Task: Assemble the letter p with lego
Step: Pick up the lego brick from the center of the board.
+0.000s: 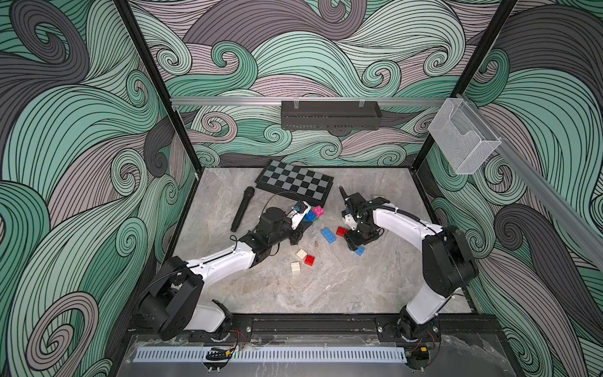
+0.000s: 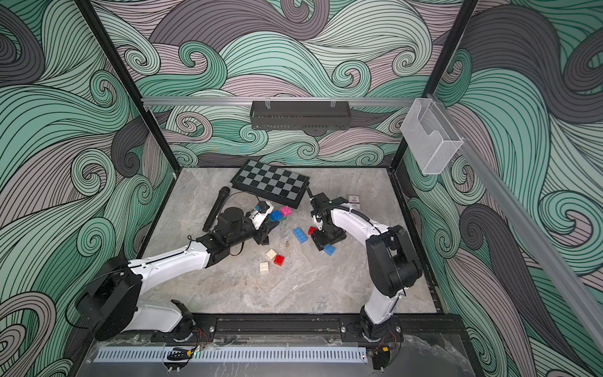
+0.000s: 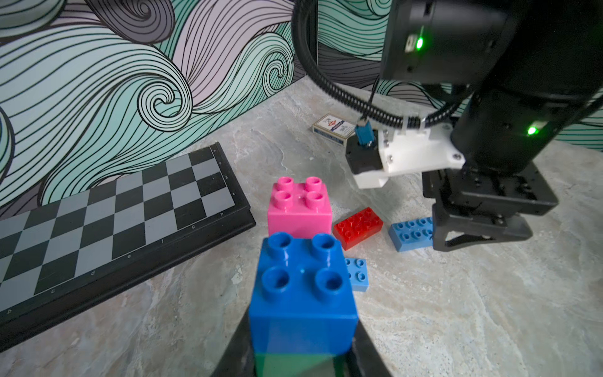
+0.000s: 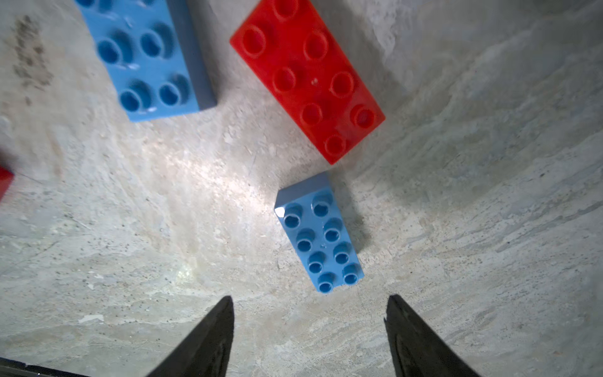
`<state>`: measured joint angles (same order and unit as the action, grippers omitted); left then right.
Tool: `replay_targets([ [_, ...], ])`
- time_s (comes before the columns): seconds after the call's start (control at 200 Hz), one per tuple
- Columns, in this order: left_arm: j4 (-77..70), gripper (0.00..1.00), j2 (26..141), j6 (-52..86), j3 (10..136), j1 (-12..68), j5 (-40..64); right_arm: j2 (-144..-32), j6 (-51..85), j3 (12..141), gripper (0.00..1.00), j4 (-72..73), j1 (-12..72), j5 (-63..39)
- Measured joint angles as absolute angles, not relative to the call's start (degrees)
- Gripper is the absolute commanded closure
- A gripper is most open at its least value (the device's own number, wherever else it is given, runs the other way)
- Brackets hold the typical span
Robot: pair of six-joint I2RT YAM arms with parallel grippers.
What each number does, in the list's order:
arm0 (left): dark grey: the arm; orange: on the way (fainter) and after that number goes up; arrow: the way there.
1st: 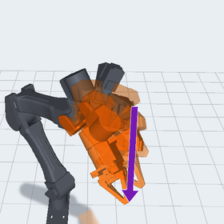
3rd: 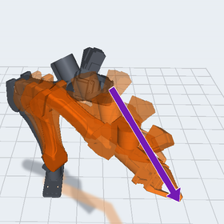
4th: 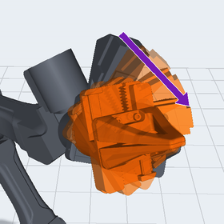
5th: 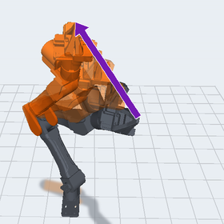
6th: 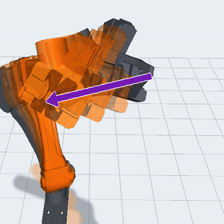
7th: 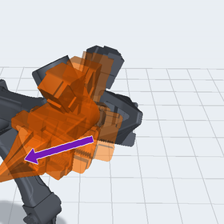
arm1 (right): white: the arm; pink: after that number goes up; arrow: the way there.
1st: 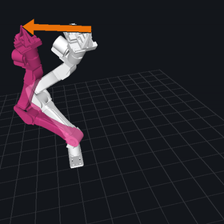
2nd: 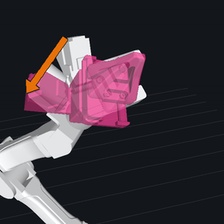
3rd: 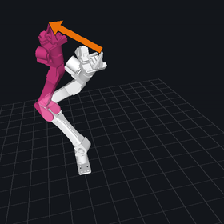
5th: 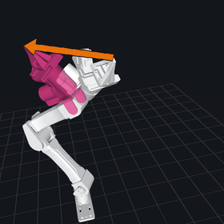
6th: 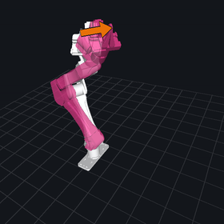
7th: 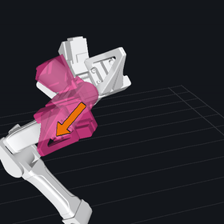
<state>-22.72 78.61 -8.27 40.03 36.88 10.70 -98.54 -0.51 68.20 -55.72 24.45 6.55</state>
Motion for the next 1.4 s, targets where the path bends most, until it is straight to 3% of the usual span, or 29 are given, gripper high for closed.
replay_targets([
  [0.435,-22.7,0.94,77.3,-6.4,39.2,36.9,11.0,-106.8,0.4,68.9,0.3,-54.1,24.4,8.8],
  [1.086,-22.7,0.95,77.3,-6.4,39.2,36.9,11.5,-108.2,0.4,70.3,0.5,-52.4,24.4,8.7],
  [1.201,-22.7,0.95,77.3,-6.4,39.2,36.9,11.8,-108.3,0.5,70.3,0.59,-52.4,24.4,8.7],
  [1.401,-22.7,0.96,77.3,-6.4,39.2,36.9,12.4,-108.7,0.6,70.4,0.89,-52.3,24.4,8.9],
])
